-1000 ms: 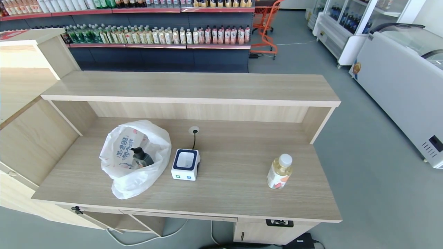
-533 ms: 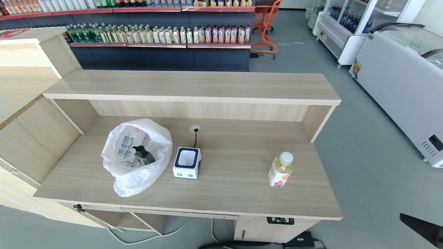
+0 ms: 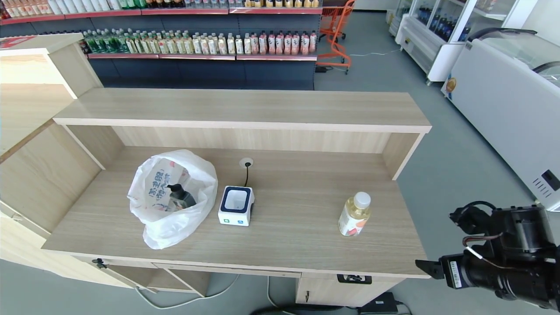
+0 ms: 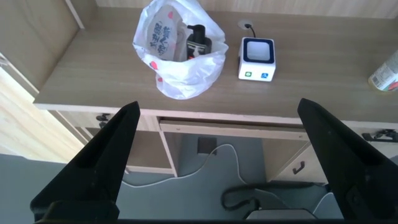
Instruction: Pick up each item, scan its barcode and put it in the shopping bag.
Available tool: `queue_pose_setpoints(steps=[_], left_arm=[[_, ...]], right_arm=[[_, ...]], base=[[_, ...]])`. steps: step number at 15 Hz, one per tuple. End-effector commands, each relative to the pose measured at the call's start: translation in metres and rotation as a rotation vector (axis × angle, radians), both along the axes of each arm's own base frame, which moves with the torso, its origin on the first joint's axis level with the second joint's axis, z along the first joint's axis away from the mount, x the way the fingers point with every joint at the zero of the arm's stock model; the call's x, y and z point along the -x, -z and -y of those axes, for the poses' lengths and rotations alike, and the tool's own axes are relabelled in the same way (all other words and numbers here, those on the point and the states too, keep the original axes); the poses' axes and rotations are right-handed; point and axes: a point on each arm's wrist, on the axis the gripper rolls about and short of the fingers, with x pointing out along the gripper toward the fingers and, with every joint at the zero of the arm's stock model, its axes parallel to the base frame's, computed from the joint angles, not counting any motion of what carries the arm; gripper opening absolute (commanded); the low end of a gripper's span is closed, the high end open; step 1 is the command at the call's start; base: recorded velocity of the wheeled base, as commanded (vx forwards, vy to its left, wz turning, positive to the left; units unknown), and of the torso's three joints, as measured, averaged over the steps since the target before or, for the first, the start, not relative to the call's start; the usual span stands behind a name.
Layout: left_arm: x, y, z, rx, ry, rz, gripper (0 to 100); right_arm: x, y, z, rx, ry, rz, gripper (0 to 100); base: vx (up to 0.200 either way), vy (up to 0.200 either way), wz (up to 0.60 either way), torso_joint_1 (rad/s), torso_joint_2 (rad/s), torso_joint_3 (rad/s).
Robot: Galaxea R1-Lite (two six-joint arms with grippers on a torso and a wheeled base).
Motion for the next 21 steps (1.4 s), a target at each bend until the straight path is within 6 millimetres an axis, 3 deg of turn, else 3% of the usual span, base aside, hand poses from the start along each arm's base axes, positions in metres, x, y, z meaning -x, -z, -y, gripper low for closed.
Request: queue_pose_setpoints(steps=[1, 5, 21], left_arm=[[0.000, 0.000, 0.000, 0.001, 0.000, 0.001, 100], [0.000, 0.000, 0.000, 0.001, 0.002, 0.001, 100], [0.000, 0.000, 0.000, 0.001, 0.000, 0.001, 100]], right_arm=[[-0.026, 0.041, -0.026, 0.018, -0.092, -0.039, 100], [-0.050, 0.063, -0.049, -0.018, -0.126, 0.087, 100], [-0.120, 0.079, -0.092, 0.020, -0.204, 0.427, 100]], base=[[0.000, 0.000, 0.00, 0.000, 0.00, 0.000], [0.000, 0.000, 0.00, 0.000, 0.00, 0.000], [0.000, 0.000, 0.00, 0.000, 0.00, 0.000]])
